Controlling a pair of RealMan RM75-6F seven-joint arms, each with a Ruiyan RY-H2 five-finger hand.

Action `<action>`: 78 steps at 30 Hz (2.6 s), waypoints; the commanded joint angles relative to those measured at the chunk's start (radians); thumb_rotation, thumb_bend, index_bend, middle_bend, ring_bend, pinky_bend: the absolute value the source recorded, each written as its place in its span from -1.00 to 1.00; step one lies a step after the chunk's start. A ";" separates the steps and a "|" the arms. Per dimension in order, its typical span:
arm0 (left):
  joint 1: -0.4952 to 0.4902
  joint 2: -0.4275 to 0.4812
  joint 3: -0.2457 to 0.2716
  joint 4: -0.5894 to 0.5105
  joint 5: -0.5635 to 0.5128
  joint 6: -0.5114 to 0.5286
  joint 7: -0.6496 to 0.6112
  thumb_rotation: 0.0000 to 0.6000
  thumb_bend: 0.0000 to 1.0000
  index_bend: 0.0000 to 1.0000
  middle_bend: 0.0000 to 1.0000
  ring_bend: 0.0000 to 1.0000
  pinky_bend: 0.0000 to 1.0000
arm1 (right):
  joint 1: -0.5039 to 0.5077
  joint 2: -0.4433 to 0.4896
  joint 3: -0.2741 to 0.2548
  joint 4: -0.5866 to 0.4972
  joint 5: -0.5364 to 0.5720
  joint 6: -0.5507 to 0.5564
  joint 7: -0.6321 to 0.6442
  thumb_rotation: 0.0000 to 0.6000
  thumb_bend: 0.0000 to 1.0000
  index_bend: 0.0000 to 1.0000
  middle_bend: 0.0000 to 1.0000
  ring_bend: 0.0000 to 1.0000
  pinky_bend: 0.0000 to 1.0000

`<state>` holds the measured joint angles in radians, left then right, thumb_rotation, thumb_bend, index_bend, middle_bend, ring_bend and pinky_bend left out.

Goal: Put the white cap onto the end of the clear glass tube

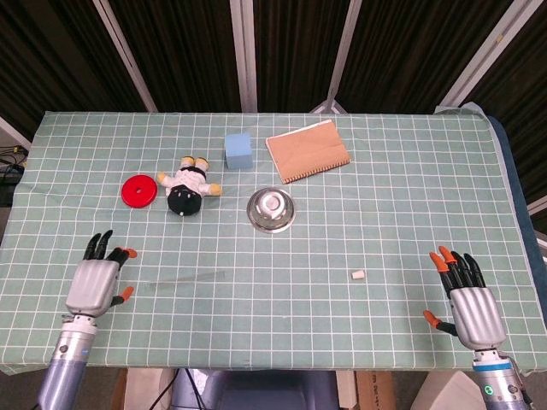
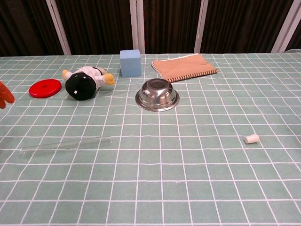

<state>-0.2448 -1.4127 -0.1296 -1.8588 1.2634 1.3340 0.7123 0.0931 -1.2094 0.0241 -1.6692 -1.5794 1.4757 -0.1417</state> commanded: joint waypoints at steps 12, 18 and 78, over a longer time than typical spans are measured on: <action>-0.117 -0.265 -0.054 0.040 -0.256 0.032 0.279 1.00 -0.37 -0.21 -0.24 -0.91 -1.00 | 0.003 0.005 -0.004 -0.004 -0.006 -0.004 0.013 1.00 -0.63 -1.00 -1.00 -1.00 -1.00; -0.142 -0.319 -0.050 0.074 -0.305 0.053 0.325 1.00 -0.31 -0.18 -0.21 -0.90 -1.00 | 0.004 0.005 -0.006 -0.005 -0.009 -0.006 0.016 1.00 -0.63 -1.00 -1.00 -1.00 -1.00; -0.203 -0.149 0.087 0.246 0.127 0.046 -0.253 1.00 0.48 0.07 0.11 -0.80 -1.00 | 0.003 0.007 -0.003 -0.017 0.020 -0.021 0.006 1.00 -0.63 -1.00 -1.00 -1.00 -1.00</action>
<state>-0.4510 -1.5881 -0.0476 -1.6465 1.3403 1.3774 0.5306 0.0961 -1.2022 0.0212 -1.6860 -1.5606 1.4558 -0.1348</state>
